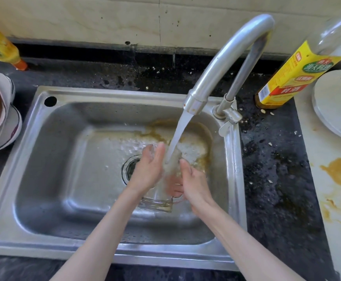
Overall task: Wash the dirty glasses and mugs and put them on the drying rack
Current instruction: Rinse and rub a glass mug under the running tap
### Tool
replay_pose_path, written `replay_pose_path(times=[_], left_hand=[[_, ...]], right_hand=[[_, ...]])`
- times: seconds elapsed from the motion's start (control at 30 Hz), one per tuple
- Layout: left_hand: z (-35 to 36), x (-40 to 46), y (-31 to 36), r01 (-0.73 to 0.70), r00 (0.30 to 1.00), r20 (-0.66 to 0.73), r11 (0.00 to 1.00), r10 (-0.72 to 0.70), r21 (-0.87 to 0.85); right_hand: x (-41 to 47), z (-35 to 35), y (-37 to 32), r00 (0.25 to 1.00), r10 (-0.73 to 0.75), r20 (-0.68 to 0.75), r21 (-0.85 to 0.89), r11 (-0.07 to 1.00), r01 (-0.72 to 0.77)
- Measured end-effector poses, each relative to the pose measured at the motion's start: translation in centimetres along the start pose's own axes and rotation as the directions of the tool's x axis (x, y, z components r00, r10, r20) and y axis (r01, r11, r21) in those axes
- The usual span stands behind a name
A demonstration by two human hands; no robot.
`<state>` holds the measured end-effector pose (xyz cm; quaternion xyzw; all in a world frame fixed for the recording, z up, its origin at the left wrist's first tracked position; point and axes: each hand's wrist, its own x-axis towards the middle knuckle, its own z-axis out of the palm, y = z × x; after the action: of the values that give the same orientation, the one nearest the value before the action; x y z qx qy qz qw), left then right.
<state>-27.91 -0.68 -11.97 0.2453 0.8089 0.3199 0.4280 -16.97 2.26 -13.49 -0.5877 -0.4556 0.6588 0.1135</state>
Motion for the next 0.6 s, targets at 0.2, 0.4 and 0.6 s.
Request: replay_pose_path(times=[0.2, 0.4, 0.6], left_hand=[[0.7, -3.2, -1.6, -0.223, 0.969, 0.124, 0.972, 0.212, 0.076], [-1.0, 0.2, -1.6, 0.004, 0.98, 0.194, 0.981, 0.034, -0.192], [-1.3, -2.7, -1.5, -0.023, 0.977, 0.197, 0.963, 0.078, -0.27]], right_hand=[[1.3, -0.5, -1.6, 0.988, 0.032, -0.151, 0.046, 0.999, -0.026], [0.4, -0.1, -1.0, 0.999, -0.053, 0.011, -0.084, 0.995, 0.054], [0.9, -0.4, -2.2, 0.998, 0.056, 0.013, 0.276, 0.96, -0.057]])
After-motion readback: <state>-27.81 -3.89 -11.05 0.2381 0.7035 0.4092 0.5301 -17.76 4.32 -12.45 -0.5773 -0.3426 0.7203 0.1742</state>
